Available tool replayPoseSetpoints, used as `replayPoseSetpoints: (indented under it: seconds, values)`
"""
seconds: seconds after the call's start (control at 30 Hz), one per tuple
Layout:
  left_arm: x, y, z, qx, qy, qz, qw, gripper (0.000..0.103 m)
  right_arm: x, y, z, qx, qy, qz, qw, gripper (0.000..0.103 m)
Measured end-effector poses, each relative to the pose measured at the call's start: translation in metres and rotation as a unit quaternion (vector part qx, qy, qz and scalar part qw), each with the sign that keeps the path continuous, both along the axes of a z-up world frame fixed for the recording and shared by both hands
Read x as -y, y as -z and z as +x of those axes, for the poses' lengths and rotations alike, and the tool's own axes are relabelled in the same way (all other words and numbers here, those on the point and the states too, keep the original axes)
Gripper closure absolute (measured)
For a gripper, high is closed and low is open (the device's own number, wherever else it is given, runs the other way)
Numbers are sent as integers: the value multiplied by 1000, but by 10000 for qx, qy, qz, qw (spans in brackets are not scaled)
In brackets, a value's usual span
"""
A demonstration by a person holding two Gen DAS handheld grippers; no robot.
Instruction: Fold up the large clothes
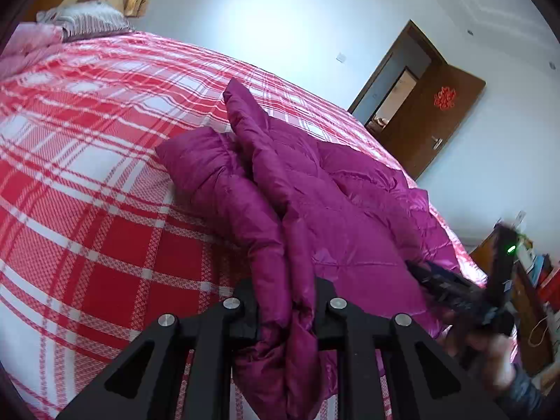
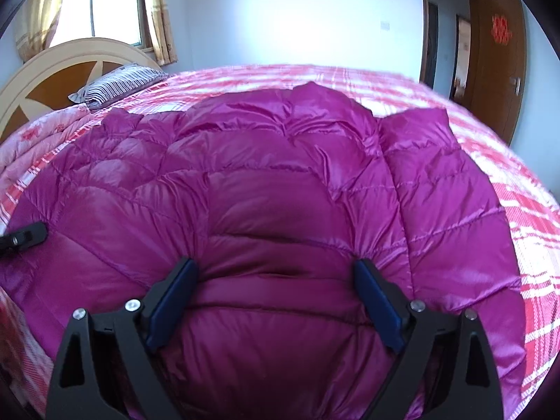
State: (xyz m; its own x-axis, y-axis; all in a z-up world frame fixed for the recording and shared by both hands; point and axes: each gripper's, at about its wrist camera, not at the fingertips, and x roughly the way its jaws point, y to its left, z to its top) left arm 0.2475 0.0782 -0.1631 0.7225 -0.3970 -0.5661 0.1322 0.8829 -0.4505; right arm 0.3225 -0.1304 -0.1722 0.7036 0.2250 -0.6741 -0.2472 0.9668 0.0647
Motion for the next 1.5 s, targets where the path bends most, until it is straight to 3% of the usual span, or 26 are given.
replayPoseSetpoints:
  seconds: [0.07,0.1,0.2,0.37,0.5,0.67,0.77,0.93,1.03,1.1,1.2,1.23,1.3,1.37,1.5]
  values:
    - [-1,-1,0,11,2,-65,10000,87,0,-11,-5,-190,71,242,9995,10]
    - [-3,-4,-2,46,9,-158,9999,87,-3,-11,-7,-197,89,131,9997,9]
    - [-1,-19,-8,249,42,-315,9992,87,-23,3,-17,159,48,-758,9970,7]
    - [38,-75,-21,888,425,-196,9949,88,-11,8,-10,4,-18,-405,9992,4]
    - [90,-111,-20,1137,920,-49,9892,88,-4,8,-11,47,-94,-236,9997,4]
    - [151,-126,-1,1178,1442,142,9824,88,11,3,-10,8,-230,-55,9997,4]
    - [173,-129,8,1162,1517,146,9815,88,23,-3,-11,-44,-395,-12,9992,4]
    - [206,-122,27,1071,1598,151,9812,88,79,-24,-27,78,-499,785,9956,4]
    - [233,-111,23,1166,1685,478,9776,88,132,-37,-37,313,-166,1348,9902,4]
    - [257,-96,23,1220,1770,795,9734,87,176,-46,-37,395,188,2012,9786,4]
    - [296,-69,19,1395,1906,1538,9595,87,231,-62,-30,515,437,3100,9483,4]
    - [308,-59,16,1455,1939,1776,9538,87,242,-70,-24,532,398,3245,9436,4]
    - [326,-43,13,1556,1987,2121,9441,87,249,-84,-13,570,270,3223,9445,9]
    - [338,-34,9,1701,1988,2386,9352,87,241,-99,2,569,-7,2950,9538,15]
    - [344,-34,8,1811,1914,2532,9308,80,209,-99,42,-90,-613,2669,9617,28]
